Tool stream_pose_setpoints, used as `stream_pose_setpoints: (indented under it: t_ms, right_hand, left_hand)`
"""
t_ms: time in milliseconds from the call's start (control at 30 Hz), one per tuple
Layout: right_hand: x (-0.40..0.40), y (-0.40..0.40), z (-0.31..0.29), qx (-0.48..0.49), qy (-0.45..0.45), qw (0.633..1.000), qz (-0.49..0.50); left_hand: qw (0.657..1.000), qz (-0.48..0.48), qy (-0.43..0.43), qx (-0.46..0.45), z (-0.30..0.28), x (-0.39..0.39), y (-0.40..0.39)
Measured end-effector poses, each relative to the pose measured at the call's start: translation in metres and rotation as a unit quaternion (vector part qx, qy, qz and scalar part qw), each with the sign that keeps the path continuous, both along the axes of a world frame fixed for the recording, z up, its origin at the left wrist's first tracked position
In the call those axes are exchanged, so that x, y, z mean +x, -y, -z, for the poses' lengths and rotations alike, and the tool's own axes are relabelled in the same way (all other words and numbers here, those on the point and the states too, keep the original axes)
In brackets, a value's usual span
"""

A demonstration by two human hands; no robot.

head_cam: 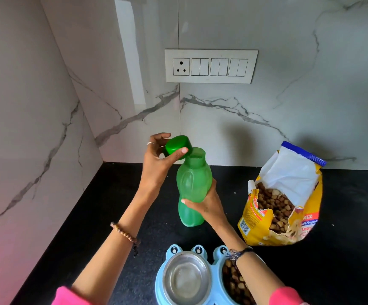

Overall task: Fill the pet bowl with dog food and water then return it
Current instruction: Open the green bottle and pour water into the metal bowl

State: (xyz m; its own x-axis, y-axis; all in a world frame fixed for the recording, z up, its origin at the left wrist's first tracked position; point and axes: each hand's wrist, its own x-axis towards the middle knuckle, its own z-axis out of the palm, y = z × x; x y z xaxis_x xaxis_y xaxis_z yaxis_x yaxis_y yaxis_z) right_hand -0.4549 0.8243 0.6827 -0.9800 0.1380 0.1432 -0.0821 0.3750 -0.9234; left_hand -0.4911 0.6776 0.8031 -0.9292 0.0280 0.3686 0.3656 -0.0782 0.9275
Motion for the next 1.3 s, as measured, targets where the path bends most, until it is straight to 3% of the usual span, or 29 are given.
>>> stream_pose_setpoints:
  t_ms: [167,267,367,500,633,733,867,967,1100,1200,1233,1267,1300]
  right_hand:
    - [0.001,-0.004,-0.01,-0.018,0.031,0.999,-0.037]
    - [0.003,-0.023,-0.021,0.037,0.083,0.987,-0.131]
    - [0.005,-0.052,-0.04,0.072,0.149,0.978,-0.123]
    - [0.003,-0.078,-0.087,0.031,0.019,0.998,-0.051]
    - [-0.004,-0.075,-0.147,0.066,-0.078,0.99,-0.099]
    - [-0.01,-0.061,-0.185,0.135,-0.052,0.968,-0.202]
    - [-0.026,-0.037,-0.205,0.317,0.038,0.898,-0.303]
    - [-0.035,-0.02,-0.209,0.417,0.033,0.864,-0.282]
    - [-0.034,-0.006,-0.216,0.427,0.046,0.878,-0.211]
    - [-0.032,0.005,-0.213,0.614,-0.028,0.783,-0.095]
    - [-0.033,0.004,-0.212,0.624,-0.051,0.776,-0.07]
    - [-0.033,0.003,-0.217,0.606,-0.046,0.792,-0.053]
    - [-0.036,-0.001,-0.222,0.549,-0.025,0.834,-0.053]
  left_hand:
    - [0.996,0.04,-0.02,-0.073,-0.004,0.001,-0.021]
    - [0.994,0.037,-0.023,-0.097,0.001,-0.001,-0.024]
    - [0.992,0.043,-0.021,-0.119,0.005,-0.005,-0.025]
    - [0.991,0.049,-0.006,-0.12,0.011,-0.008,-0.026]
    - [0.988,0.112,0.026,-0.104,0.031,-0.004,-0.016]
    - [0.982,0.157,0.065,-0.083,0.063,-0.001,-0.01]
    - [0.975,0.172,0.108,-0.087,0.099,0.003,-0.015]
    - [0.976,0.155,0.126,-0.083,0.106,0.002,-0.016]
    - [0.973,0.166,0.128,-0.1,0.104,-0.001,-0.013]
    - [0.97,0.169,0.136,-0.106,0.102,-0.001,-0.013]
    - [0.969,0.168,0.139,-0.111,0.102,0.0,-0.012]
    - [0.969,0.167,0.141,-0.116,0.102,-0.001,-0.012]
    - [0.968,0.168,0.144,-0.119,0.102,-0.002,-0.011]
